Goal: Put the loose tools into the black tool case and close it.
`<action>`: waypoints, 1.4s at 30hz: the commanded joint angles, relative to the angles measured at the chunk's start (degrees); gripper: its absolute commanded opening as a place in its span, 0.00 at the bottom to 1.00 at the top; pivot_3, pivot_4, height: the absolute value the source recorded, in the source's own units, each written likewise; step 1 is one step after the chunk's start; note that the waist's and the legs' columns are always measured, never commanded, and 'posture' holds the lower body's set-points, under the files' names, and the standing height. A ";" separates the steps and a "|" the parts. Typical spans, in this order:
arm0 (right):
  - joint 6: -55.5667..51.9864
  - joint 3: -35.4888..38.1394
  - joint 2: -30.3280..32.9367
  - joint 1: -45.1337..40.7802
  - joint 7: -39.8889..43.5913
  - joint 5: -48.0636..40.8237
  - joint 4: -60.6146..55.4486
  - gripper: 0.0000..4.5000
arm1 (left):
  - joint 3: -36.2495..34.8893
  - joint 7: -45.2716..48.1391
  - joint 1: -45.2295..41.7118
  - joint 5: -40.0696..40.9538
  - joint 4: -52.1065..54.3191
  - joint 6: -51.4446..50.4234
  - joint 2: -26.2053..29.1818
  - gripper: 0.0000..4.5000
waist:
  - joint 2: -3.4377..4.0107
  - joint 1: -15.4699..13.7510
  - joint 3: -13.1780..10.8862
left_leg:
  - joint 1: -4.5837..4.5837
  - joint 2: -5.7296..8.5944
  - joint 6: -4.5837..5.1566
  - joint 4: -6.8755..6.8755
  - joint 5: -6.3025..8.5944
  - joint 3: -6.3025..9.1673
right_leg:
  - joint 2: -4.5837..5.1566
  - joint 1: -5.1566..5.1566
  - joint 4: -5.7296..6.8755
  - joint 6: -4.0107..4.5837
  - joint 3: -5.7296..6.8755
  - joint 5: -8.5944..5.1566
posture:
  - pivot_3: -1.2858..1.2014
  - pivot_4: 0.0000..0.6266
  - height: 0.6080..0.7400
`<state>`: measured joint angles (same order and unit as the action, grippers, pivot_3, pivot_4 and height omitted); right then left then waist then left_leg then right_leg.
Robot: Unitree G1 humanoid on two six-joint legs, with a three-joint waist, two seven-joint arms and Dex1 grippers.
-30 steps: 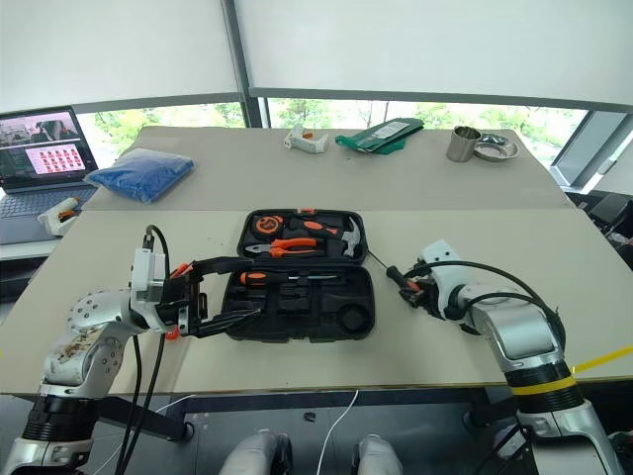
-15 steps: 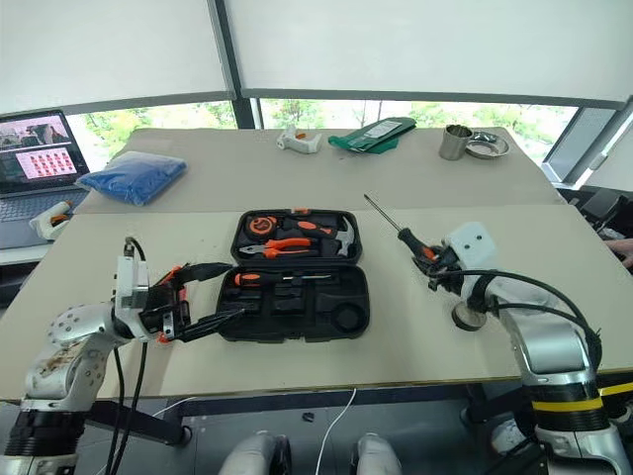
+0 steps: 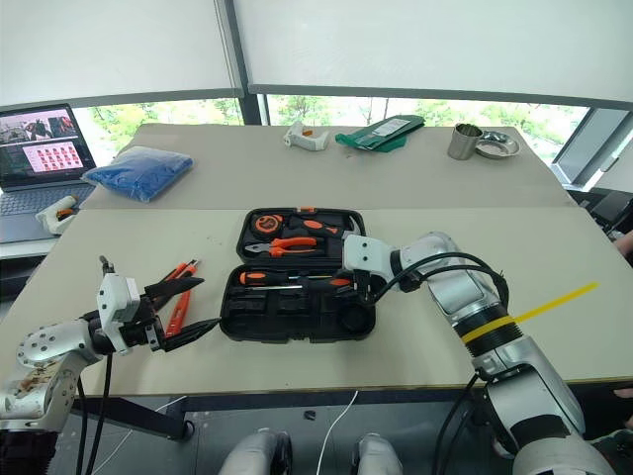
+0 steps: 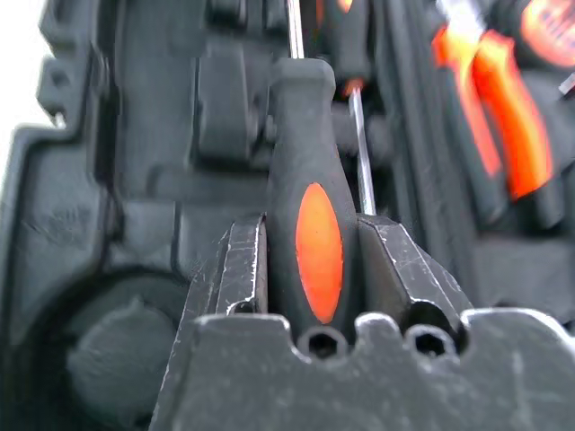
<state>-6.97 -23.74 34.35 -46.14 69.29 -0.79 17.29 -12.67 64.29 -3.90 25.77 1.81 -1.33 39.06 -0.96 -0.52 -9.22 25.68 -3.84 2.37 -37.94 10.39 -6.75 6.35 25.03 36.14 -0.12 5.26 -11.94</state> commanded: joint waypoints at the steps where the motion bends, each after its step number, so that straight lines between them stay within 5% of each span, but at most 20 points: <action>1: -0.80 0.85 -0.10 -1.83 -0.29 1.91 2.19 0.23 | -0.81 -1.02 0.15 -0.32 3.53 1.74 0.47 1.00 | 0.00 0.14 0.00 | -0.03 -0.01 -0.01 0.00 -0.01 -0.01 | -0.04 0.00 0.05 0.00 0.00 0.00 | 0.52 0.24 1.00; 21: -2.63 -0.50 -0.19 -3.66 3.10 6.51 6.03 0.23 | 0.20 -2.00 -1.97 -2.31 2.06 4.96 0.23 1.00 | 0.00 0.03 0.00 | -0.09 -0.10 -0.12 0.01 -0.07 -0.03 | -0.12 0.00 0.11 -0.04 0.02 -0.03 | 0.52 0.24 1.00; 23: -0.14 0.96 -1.19 -4.03 1.30 5.74 6.73 0.46 | 0.36 -1.62 -1.95 -2.02 1.85 5.44 0.03 1.00 | 0.00 0.00 0.00 | -0.09 -0.09 -0.12 0.01 -0.07 -0.03 | -0.12 0.00 0.10 -0.04 0.01 -0.03 | 0.52 0.24 1.00; 26: 5.47 2.73 -1.43 -5.10 2.57 3.76 8.12 0.66 | 0.56 -1.54 -1.88 -2.12 1.50 5.88 -0.20 1.00 | 0.00 0.01 0.00 | -0.08 -0.09 -0.12 0.01 -0.07 -0.03 | -0.12 0.01 0.10 -0.04 0.01 -0.03 | 0.52 0.24 1.00; 35: 3.98 10.74 -2.52 -7.37 11.52 -8.37 8.97 0.68 | 0.93 -1.83 -2.28 -2.37 0.42 6.56 -0.26 1.00 | 0.00 0.41 0.00 | -0.08 -0.10 -0.13 0.05 -0.09 -0.19 | -0.14 0.01 0.10 0.02 0.01 0.00 | 0.52 0.24 1.00; 42: 5.27 11.76 -10.45 -2.10 1.73 -7.70 8.05 0.21 | 1.53 -1.94 -2.43 -2.97 -0.30 6.92 -0.65 1.00 | 0.01 0.93 0.00 | -0.12 -0.13 -0.20 0.07 -0.12 -0.19 | -0.18 0.01 0.17 0.14 0.03 0.06 | 0.52 0.24 1.00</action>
<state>-3.18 -12.67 23.78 -48.41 73.06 -9.50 25.93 -10.79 62.49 -6.05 22.59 1.30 4.49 38.25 -0.95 0.41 -9.22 25.56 -3.97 2.17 -37.86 10.26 -6.95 6.17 25.04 36.31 0.02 5.28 -11.88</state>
